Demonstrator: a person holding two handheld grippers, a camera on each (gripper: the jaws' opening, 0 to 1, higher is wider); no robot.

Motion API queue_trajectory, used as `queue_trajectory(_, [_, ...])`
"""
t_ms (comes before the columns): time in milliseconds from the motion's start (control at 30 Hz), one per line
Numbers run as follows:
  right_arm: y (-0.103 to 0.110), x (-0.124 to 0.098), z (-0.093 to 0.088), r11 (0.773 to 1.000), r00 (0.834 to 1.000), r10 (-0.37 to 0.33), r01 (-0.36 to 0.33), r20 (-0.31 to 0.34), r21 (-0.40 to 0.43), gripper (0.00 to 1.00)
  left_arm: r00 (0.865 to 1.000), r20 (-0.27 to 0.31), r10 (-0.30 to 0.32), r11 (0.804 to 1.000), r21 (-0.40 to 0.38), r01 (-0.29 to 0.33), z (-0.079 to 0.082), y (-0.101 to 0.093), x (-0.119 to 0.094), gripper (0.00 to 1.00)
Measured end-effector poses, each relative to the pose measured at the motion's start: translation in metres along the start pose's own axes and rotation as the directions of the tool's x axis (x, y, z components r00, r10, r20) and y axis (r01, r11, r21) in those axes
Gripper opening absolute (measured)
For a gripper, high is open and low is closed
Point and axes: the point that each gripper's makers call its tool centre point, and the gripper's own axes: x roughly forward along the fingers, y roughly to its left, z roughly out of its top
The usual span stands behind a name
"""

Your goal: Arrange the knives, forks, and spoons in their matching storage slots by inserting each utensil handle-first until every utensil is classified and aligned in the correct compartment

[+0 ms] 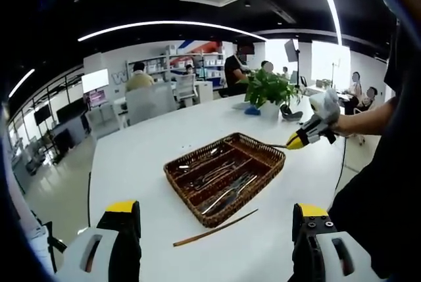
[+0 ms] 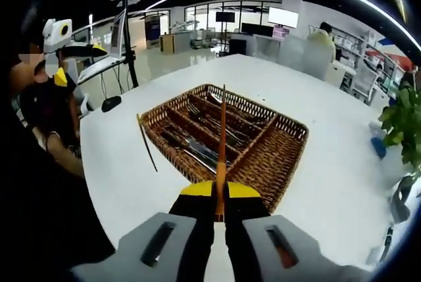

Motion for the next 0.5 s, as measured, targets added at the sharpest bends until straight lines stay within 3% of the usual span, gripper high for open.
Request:
queue_trajectory(267, [-0.025, -0.006, -0.008, 0.993, 0.994, -0.103, 0.104, -0.027, 0.054, 0.01, 1.0, 0.005, -0.014, 1.0, 0.007, 0.014, 0.004, -0.001, 0.005, 1.0])
queue_trajectory(500, [-0.052, -0.013, -0.009, 0.967, 0.979, -0.203, 0.205, -0.031, 0.149, 0.01, 1.0, 0.0, -0.015, 1.0, 0.006, 0.015, 0.002, 0.001, 0.005, 1.0])
